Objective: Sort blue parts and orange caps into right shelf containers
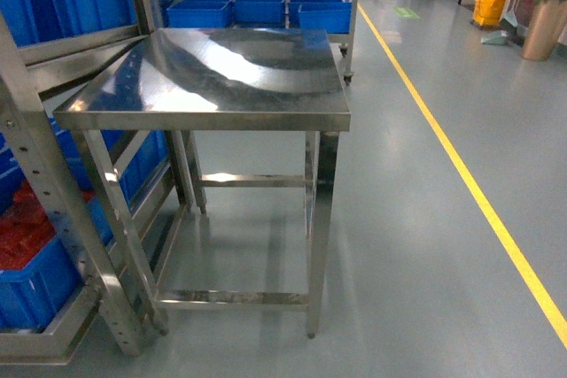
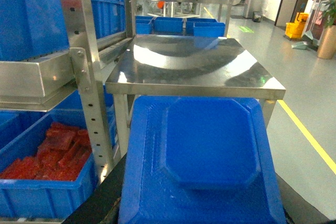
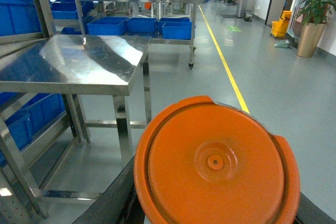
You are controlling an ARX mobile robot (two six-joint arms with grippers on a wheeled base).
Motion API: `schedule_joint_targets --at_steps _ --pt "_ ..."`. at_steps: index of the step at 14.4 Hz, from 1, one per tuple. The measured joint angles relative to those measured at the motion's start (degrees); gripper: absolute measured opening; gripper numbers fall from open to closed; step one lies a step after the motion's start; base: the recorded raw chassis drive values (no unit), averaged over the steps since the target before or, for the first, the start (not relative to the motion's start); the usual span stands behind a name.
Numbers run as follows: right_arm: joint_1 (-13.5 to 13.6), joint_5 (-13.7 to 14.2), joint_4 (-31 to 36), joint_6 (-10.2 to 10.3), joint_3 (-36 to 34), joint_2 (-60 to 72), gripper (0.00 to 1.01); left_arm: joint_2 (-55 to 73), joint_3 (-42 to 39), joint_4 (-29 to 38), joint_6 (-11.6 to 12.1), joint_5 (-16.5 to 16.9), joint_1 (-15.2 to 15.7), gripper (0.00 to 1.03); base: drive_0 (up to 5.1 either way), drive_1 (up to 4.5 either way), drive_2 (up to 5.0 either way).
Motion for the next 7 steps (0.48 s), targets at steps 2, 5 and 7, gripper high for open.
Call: schedule_joint_targets --at_steps 2,5,7 --pt "0.00 0.02 -0.02 0.00 0.00 0.00 0.45 0.00 0.02 -0.04 0.00 0.00 0.00 0.43 0.0 2.17 -2.2" --pt "0.00 0.20 0.11 0.00 0.00 0.00 0.45 0.00 0.02 0.00 0.00 0.20 0.00 0.43 -1.6 0.88 0.9" --pt "0.00 0.17 0.04 0.00 0.00 0.00 0.45 0.00 0.02 0.07 0.00 0.07 0.00 0.43 -4.8 2.56 2.6"
